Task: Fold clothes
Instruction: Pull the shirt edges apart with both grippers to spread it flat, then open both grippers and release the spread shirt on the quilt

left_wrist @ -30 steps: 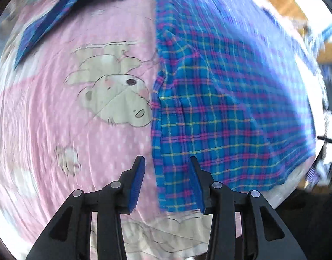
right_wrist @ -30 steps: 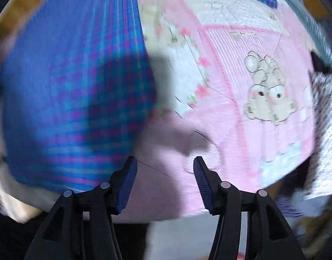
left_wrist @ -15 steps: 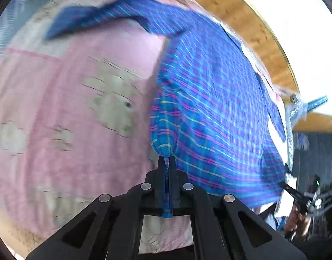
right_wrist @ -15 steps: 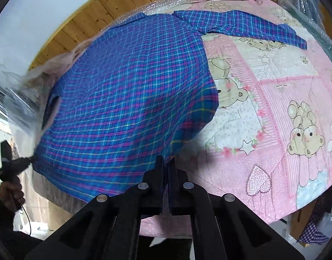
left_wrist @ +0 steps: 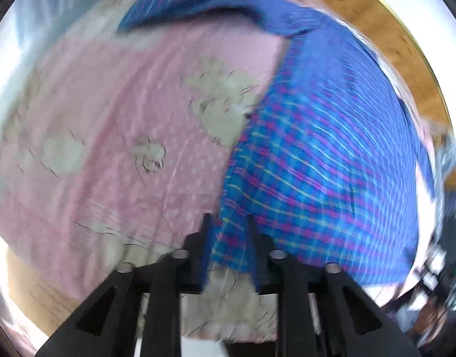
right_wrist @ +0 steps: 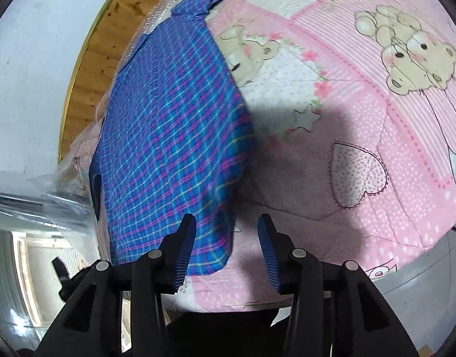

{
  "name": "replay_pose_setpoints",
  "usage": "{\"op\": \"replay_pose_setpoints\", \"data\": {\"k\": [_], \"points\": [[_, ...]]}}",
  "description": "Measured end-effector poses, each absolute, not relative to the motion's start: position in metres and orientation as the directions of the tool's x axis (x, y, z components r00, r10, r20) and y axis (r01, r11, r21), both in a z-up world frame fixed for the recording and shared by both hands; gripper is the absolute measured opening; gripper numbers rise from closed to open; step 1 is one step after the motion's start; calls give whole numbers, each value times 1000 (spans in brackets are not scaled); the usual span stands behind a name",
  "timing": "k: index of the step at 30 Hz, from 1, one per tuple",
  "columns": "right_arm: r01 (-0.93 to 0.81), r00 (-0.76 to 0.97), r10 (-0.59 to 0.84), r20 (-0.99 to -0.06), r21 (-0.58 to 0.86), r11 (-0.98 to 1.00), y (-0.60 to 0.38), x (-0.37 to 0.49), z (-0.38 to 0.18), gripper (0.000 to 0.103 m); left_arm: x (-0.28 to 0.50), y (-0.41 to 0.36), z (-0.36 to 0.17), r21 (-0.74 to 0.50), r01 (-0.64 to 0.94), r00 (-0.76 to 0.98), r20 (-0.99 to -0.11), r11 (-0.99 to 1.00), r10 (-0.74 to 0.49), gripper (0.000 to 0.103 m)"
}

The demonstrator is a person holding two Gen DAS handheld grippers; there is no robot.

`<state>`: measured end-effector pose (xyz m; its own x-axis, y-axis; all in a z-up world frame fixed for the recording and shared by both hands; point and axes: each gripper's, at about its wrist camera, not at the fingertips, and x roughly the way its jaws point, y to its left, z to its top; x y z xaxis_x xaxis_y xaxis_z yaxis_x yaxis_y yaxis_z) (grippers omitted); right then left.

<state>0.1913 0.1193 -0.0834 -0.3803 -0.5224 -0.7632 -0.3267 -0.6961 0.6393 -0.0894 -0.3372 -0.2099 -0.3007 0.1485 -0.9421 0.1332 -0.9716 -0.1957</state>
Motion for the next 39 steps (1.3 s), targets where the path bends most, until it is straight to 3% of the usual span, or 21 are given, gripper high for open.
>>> {"op": "replay_pose_setpoints", "data": {"k": [4, 7, 10, 12, 14, 17, 20, 25, 31, 32, 34, 39], "points": [[-320, -397, -495, -773, 622, -715, 127, 166, -91, 45, -40, -311, -160, -131, -129, -327, -930, -983, 167, 44], [-311, -357, -524, -773, 628, -713, 105, 133, -95, 45, -18, -257, -148, -197, -302, -286, -915, -933, 285, 44], [-211, -424, -679, -599, 794, -570, 84, 116, -57, 45, -13, -202, -142, -269, -424, -229, -892, -865, 390, 44], [-123, -515, -738, -435, 890, -439, 88, 117, -27, 47, -12, -167, -141, -298, -481, -207, -875, -824, 438, 44], [-110, -545, -691, -476, 857, -504, 94, 115, -15, 57, -12, -136, -143, -323, -526, -187, -858, -786, 478, 44], [-234, -486, -639, -596, 793, -562, 107, 116, -49, 58, -11, -93, -152, -334, -598, -155, -844, -729, 514, 54], [-315, -431, -622, -653, 755, -575, 113, 121, -83, 58, -8, -55, -172, -322, -662, -118, -847, -677, 518, 56], [-323, -376, -596, -709, 703, -633, 96, 134, -98, 58, -17, -23, -204, -182, -665, -187, -898, -724, 397, 56], [-355, -390, -566, -726, 686, -635, 106, 158, -97, 58, -54, -44, -232, -419, -407, -139, -850, -812, 509, 57], [-373, -397, -555, -731, 681, -630, 112, 163, -97, 58, -51, -39, -231, -430, -422, -162, -830, -798, 533, 66], [-409, -402, -513, -758, 650, -640, 129, 174, -96, 58, -40, -19, -229, -437, -486, -138, -816, -757, 561, 67], [-466, -420, -367, -830, 545, -697, 161, 190, -78, 58, 10, 28, -219, -518, -677, 115, -776, -523, 620, 67]]}}
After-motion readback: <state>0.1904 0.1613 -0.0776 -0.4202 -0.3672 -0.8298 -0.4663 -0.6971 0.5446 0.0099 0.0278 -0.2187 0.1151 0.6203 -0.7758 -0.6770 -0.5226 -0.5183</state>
